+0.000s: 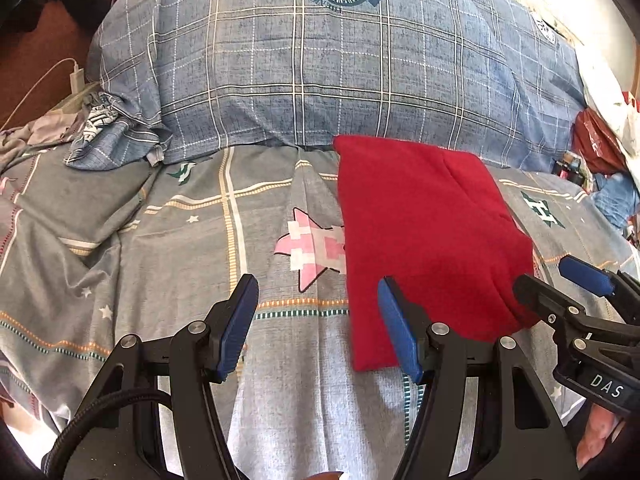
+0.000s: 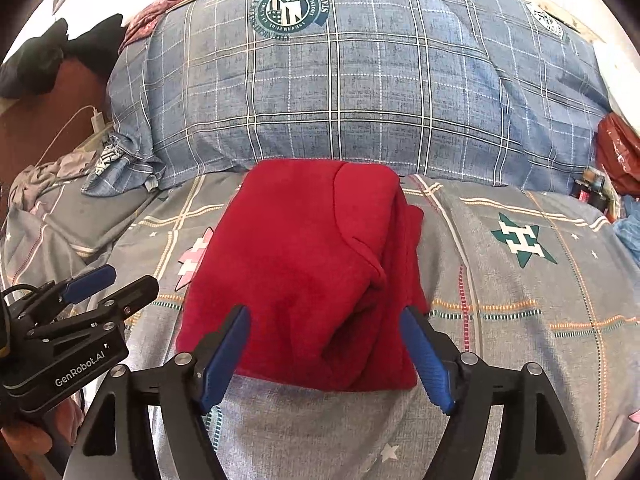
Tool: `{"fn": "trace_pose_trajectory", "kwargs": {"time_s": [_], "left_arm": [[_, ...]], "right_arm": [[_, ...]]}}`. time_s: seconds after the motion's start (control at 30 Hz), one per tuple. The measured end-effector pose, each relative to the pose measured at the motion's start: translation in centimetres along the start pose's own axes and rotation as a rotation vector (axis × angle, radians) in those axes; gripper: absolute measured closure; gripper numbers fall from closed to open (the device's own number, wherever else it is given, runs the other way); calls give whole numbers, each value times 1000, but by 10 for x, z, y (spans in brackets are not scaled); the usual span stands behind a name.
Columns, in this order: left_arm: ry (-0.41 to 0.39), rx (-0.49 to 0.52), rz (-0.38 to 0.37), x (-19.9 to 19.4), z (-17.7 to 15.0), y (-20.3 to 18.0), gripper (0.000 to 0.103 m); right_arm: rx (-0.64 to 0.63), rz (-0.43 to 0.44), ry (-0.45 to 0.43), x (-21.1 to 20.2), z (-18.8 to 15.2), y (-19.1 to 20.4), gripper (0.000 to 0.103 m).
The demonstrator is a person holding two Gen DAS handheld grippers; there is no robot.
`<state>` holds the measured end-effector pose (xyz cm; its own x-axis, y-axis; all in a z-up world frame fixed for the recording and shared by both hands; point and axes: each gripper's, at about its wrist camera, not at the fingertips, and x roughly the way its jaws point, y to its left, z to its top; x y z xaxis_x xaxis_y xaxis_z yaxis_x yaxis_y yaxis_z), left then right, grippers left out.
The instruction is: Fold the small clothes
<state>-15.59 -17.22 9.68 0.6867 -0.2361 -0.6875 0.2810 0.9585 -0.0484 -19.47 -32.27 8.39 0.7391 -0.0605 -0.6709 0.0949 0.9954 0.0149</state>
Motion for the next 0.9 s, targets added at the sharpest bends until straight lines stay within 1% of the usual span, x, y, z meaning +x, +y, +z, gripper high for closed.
{"fn": "trace_pose_trajectory", "kwargs": {"time_s": [0.33, 0.9], "left_arm": [[-13, -2, 11, -11, -3, 1, 41], [-25, -6, 15, -17, -4, 4, 41]], "right_arm": [[4, -7, -5, -6, -2, 0, 27], [8, -5, -16, -10, 0, 5, 22]]}}
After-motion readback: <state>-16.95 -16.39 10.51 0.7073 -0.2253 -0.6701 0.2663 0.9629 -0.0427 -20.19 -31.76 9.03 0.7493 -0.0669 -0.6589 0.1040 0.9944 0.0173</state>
